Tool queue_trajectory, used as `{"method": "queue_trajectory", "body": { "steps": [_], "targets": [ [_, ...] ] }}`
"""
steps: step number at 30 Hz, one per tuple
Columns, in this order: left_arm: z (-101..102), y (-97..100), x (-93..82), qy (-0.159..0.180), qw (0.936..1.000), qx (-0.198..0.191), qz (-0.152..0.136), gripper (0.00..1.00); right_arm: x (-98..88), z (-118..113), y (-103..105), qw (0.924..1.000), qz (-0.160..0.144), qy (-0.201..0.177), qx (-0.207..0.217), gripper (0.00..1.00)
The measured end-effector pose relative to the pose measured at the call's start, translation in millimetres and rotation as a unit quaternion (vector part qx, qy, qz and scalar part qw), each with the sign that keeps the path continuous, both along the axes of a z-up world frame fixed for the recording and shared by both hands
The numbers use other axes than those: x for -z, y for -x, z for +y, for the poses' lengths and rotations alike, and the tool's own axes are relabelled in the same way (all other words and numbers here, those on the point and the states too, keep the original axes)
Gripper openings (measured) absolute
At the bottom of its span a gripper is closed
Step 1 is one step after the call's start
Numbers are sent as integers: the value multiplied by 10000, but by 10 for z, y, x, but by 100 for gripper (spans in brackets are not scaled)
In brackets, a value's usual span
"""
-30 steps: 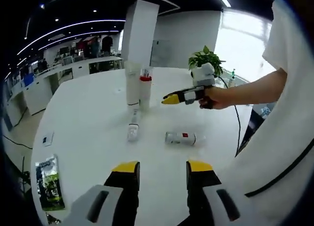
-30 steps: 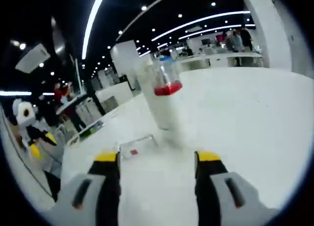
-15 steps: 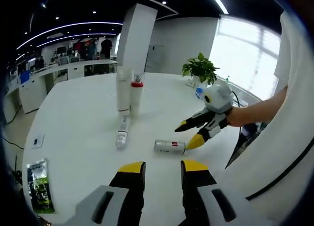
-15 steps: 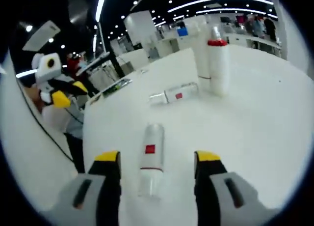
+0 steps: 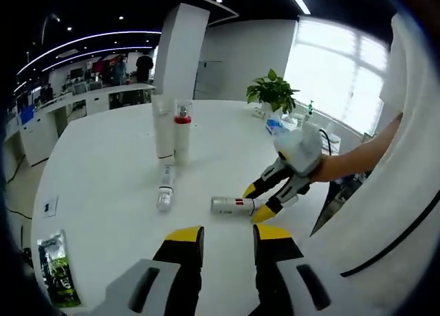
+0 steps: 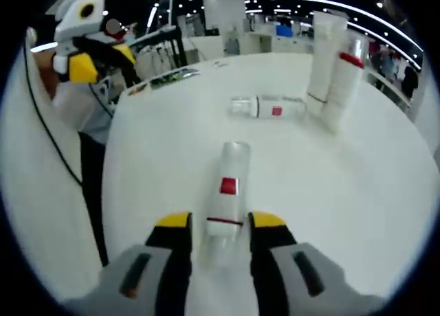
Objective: Arrange the skincare products in the storage area until every visible bottle or jar stands upright without overlapping.
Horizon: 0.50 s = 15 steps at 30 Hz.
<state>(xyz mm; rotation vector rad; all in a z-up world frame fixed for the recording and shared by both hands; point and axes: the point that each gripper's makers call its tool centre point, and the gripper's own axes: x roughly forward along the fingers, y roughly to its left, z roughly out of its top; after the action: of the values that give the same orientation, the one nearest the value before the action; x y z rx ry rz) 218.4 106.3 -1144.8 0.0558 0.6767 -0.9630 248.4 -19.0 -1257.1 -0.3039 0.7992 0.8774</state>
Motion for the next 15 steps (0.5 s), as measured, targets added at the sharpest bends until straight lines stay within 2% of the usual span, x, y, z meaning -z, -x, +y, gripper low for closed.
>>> {"method": "queue_trajectory", "body": {
  "steps": [3, 6, 10, 11, 15],
  "targets": [
    [91, 29, 30, 28, 9999, -97, 65, 29, 10, -20, -52, 9996, -158, 223, -69, 20],
    [162, 49, 34, 59, 9998, -128, 109, 29, 14, -18, -60, 9994, -143, 320, -71, 19],
    [227, -23, -23, 391, 9983, -340, 285, 30, 10, 4, -62, 9990, -140, 400, -131, 18],
    [254, -50, -36, 403, 9982, -342, 299, 31, -4, 19, -59, 9990, -63, 431, -116, 18],
    [304, -141, -108, 459, 9980, -307, 291, 33, -196, 120, -31, 9984, -127, 482, -266, 18]
  ]
}}
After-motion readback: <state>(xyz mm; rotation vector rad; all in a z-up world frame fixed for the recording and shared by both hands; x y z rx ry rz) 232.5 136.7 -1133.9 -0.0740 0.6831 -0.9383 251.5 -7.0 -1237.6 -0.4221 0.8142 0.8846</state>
